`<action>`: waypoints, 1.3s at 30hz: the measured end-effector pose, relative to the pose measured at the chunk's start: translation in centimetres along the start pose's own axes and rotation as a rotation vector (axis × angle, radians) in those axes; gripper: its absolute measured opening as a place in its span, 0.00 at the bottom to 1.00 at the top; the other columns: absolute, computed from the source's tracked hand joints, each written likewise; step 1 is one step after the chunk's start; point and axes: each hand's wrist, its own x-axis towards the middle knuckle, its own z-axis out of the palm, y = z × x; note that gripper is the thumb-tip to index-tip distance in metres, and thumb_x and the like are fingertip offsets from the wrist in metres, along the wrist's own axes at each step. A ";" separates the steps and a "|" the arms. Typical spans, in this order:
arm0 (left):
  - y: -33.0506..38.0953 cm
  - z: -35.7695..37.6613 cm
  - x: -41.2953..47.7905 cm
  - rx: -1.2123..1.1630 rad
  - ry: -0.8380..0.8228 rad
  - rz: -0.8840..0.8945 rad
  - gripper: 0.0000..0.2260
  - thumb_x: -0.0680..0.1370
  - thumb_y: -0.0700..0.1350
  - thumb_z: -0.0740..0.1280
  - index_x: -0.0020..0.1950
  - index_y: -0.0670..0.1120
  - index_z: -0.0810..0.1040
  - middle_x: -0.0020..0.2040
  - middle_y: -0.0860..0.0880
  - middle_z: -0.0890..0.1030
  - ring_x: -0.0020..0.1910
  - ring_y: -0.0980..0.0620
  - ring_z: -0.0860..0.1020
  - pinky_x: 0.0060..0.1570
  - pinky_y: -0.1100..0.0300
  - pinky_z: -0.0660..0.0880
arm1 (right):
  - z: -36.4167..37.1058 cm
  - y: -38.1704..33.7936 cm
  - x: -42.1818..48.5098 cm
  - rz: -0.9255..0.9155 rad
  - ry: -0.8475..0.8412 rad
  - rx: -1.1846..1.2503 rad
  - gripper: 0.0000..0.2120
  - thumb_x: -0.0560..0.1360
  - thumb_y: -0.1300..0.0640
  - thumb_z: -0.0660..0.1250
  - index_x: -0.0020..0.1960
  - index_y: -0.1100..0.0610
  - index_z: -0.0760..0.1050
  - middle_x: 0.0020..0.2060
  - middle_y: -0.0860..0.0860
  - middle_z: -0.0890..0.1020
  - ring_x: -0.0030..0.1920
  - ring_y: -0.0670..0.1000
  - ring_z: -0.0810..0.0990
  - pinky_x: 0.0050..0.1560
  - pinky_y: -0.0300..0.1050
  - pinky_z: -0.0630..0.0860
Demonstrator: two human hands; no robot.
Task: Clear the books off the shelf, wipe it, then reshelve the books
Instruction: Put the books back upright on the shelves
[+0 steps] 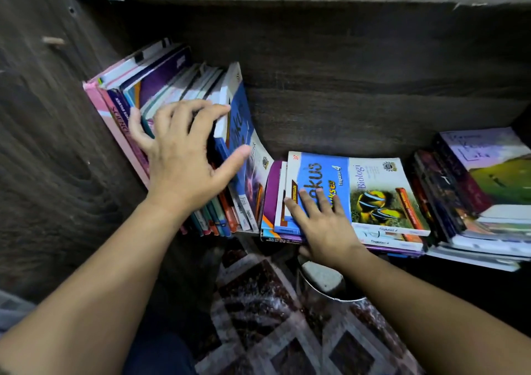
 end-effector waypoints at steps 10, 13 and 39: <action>1.2 1.0 0.1 0.060 0.039 -0.103 0.21 0.71 0.53 0.65 0.63 0.49 0.73 0.60 0.46 0.72 0.66 0.42 0.67 0.70 0.33 0.43 | -2.9 3.1 0.3 0.166 0.393 0.082 0.44 0.57 0.41 0.77 0.68 0.51 0.64 0.54 0.54 0.78 0.50 0.59 0.80 0.46 0.52 0.77; 1.4 1.2 -0.1 0.052 0.054 -0.113 0.20 0.71 0.52 0.65 0.62 0.48 0.73 0.59 0.45 0.72 0.67 0.42 0.66 0.70 0.32 0.45 | -1.3 1.9 0.0 0.107 0.286 0.081 0.42 0.60 0.43 0.77 0.69 0.51 0.66 0.56 0.54 0.79 0.52 0.59 0.80 0.48 0.53 0.78; -2.0 -0.4 -0.7 -0.126 0.125 -0.006 0.21 0.81 0.53 0.52 0.64 0.46 0.77 0.63 0.51 0.78 0.64 0.53 0.74 0.67 0.50 0.56 | -12.4 -5.3 4.8 0.533 1.119 1.104 0.36 0.65 0.48 0.74 0.69 0.54 0.66 0.58 0.48 0.77 0.54 0.53 0.78 0.51 0.48 0.72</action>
